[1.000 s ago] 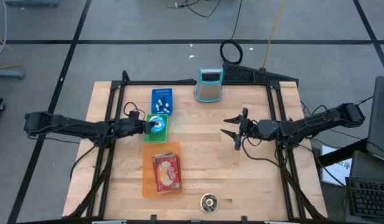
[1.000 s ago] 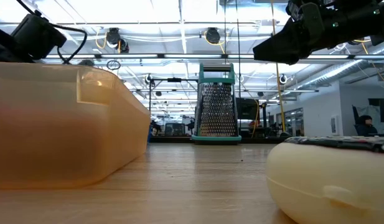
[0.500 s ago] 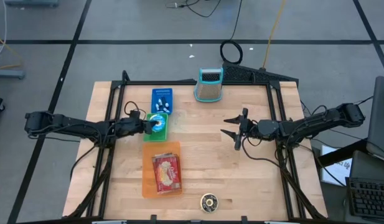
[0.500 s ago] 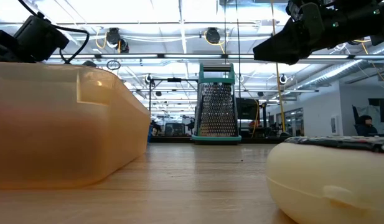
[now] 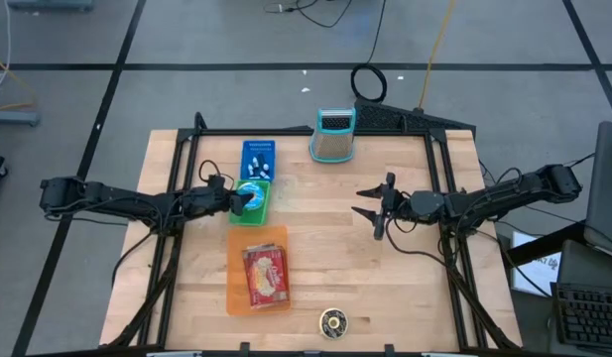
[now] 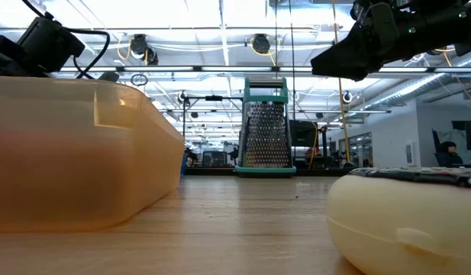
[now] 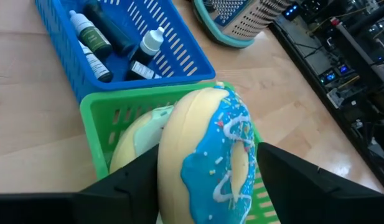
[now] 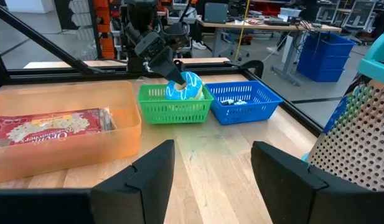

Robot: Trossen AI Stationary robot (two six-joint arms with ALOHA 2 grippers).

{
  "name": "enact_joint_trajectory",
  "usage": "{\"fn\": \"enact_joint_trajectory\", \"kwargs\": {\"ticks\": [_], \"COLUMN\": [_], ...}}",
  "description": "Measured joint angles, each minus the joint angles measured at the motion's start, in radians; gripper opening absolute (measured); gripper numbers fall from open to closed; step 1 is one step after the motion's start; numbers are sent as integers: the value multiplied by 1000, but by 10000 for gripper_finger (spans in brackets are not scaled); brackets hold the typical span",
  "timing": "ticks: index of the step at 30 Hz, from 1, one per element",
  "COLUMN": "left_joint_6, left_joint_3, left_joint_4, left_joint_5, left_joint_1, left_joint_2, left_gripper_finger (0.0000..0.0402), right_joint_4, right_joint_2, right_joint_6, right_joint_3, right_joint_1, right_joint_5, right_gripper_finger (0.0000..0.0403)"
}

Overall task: Pick & Place Food Item
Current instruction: Put the blue donut into the green bin

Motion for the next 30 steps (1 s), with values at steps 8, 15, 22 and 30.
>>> {"fn": "enact_joint_trajectory", "kwargs": {"ticks": [8,15,22,30], "left_joint_6": [29,47,150,249], "left_joint_3": [2,2,4,61], "left_joint_4": [1,18,77,-17], "left_joint_5": [0,20,23,17], "left_joint_1": [0,0,4,35], "left_joint_2": [0,0,-3,-3], "left_gripper_finger": [259,247,233,217], "right_joint_4": [-6,-6,-6,-14], "right_joint_2": [0,0,0,0], "right_joint_6": [0,0,0,0], "right_joint_3": [0,0,0,0], "right_joint_1": [0,0,0,0], "right_joint_5": [-1,-2,-2,-2], "right_gripper_finger": [201,201,201,201]}}
